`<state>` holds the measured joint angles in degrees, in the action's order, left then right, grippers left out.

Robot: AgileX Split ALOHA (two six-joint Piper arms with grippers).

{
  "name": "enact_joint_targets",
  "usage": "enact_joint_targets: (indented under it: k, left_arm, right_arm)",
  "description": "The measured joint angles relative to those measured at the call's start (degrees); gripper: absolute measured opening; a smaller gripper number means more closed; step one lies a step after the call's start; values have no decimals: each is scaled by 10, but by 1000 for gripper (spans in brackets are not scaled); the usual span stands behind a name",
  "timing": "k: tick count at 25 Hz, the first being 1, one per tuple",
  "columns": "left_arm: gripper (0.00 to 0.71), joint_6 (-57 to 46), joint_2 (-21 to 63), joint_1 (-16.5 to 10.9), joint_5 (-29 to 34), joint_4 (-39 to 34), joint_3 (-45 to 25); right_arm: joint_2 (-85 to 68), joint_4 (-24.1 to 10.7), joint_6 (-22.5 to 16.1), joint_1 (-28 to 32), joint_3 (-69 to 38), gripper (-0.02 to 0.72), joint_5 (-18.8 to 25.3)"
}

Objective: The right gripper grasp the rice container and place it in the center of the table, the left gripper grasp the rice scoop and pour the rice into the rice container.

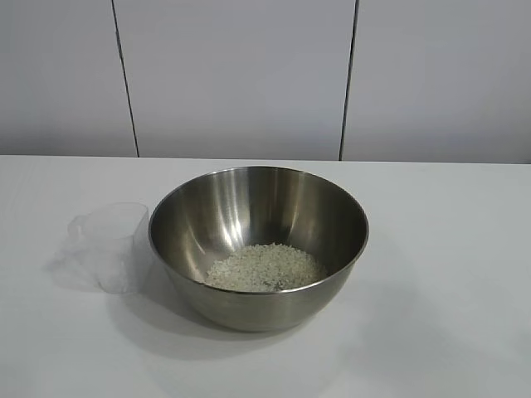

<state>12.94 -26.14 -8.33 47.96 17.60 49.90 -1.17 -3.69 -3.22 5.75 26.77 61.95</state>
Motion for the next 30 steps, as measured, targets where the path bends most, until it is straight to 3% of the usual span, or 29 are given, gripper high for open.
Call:
enact_joint_targets:
  k: [5, 14, 22, 30]
  left_arm:
    - [644, -78, 97, 24, 62, -79, -70]
    - [644, -141, 266, 33, 133, -139, -148]
    - [644, -151, 271, 36, 194, -200, -198]
    - [644, -152, 271, 36, 172, -205, -221]
  right_arm:
    - [0, 0, 0, 0, 0, 610, 0]
    - [0, 0, 0, 0, 0, 610, 0]
    - [0, 0, 0, 0, 0, 610, 0]
    - [0, 0, 0, 0, 0, 610, 0]
